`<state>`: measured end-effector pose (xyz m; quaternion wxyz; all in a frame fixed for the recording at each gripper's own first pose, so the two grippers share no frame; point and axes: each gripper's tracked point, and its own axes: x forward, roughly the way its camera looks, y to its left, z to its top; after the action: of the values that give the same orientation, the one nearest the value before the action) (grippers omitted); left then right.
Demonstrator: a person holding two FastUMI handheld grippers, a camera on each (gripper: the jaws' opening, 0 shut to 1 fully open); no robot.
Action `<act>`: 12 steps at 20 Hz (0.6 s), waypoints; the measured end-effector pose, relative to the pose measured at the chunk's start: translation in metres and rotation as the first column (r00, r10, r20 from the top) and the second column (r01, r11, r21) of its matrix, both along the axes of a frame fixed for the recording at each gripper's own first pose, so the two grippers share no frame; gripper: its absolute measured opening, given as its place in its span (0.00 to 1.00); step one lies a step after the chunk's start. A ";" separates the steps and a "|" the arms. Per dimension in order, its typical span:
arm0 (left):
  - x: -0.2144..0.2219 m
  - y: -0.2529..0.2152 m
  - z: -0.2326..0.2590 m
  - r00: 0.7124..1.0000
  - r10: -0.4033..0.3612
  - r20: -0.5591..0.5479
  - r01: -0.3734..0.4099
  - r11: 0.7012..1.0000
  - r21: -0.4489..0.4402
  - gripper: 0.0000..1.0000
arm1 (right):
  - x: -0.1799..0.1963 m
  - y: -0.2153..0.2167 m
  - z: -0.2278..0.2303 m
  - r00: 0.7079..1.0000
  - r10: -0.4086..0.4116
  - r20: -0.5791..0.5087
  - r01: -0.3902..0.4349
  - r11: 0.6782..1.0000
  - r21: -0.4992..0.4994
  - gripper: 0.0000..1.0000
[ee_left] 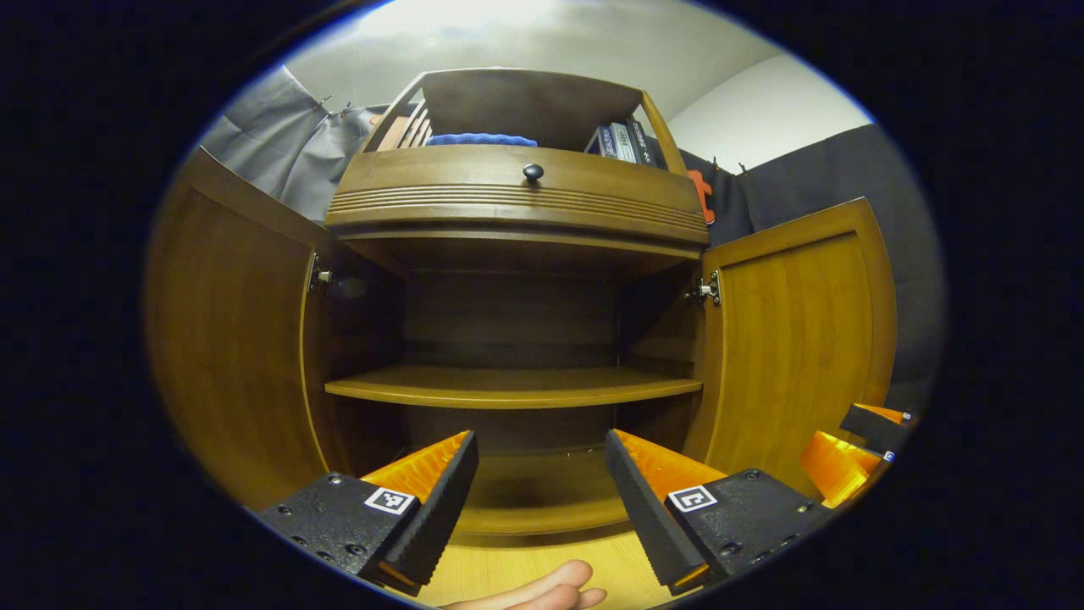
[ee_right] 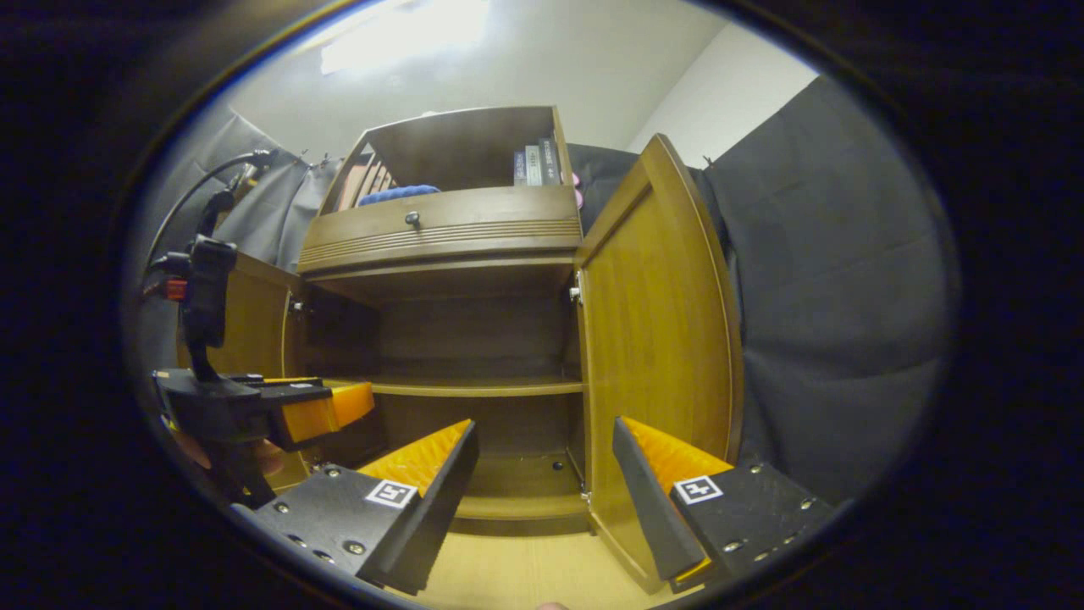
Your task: Open the right door of the double-door shoe cabinet with the right hand, and open the left door with the left hand.
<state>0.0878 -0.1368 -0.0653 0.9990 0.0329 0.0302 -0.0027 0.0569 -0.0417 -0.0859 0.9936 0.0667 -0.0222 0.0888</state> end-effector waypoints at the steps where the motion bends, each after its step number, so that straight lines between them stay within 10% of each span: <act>1: -0.001 0.000 0.000 1.000 0.005 -0.003 -0.005 1.000 0.000 0.92 | -0.001 0.000 0.001 1.000 0.004 0.001 -0.004 1.000 0.008 0.95; 12: -0.024 -0.035 0.019 0.991 -0.106 0.081 0.105 0.994 0.005 0.93 | -0.019 -0.003 0.002 1.000 0.028 0.004 -0.028 0.999 0.030 0.95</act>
<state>0.0640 -0.1717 -0.0460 0.9978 0.0349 -0.0122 -0.0542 0.0377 -0.0450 -0.0838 0.9911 0.0819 -0.0242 0.1024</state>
